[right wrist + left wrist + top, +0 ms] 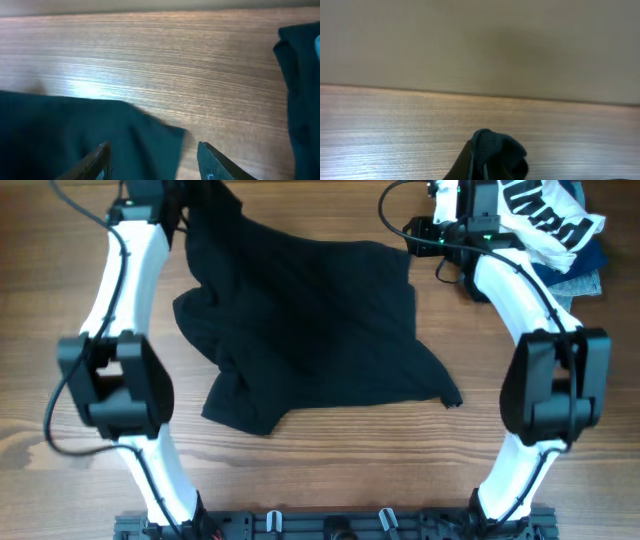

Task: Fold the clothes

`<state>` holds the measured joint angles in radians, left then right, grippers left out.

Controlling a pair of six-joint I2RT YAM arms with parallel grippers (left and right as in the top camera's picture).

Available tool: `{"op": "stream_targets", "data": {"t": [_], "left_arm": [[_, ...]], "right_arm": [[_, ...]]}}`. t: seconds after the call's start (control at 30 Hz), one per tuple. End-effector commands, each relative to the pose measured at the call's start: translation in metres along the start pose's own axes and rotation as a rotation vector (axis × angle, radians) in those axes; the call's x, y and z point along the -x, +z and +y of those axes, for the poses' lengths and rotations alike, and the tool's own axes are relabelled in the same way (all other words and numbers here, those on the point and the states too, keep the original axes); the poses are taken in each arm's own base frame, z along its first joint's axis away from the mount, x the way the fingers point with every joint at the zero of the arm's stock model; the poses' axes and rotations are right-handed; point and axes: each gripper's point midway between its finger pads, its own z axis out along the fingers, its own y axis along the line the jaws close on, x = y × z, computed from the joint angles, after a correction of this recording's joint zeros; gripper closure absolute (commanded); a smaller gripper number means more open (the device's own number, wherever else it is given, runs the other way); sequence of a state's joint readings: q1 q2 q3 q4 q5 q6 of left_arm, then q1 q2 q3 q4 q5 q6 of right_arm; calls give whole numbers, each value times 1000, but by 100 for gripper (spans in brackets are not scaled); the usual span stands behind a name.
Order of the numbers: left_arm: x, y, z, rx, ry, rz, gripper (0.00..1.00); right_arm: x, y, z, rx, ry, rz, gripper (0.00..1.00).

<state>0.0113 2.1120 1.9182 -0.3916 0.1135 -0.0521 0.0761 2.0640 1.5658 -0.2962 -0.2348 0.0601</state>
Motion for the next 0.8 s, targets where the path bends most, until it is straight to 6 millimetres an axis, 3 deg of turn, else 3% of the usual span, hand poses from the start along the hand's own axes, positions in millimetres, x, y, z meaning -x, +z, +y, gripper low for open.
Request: {"op": "stream_targets", "data": {"t": [0.0,0.27,0.63,0.77], "left_arm": [[20,-25,-5,6,-57,-31,96],[6,-27,-18,-6,-48,25,96],[-2,-27,-22,0,-43,55,96],[-6,-27,-15,38,-44,70,96]], "right_arm": [[-25,37,-10,-13,59,44,45],[-56,83,-13,6,118,70,45],[-93,116,8,21,125,125,48],[-98,122,10,-5,141,127,63]]}}
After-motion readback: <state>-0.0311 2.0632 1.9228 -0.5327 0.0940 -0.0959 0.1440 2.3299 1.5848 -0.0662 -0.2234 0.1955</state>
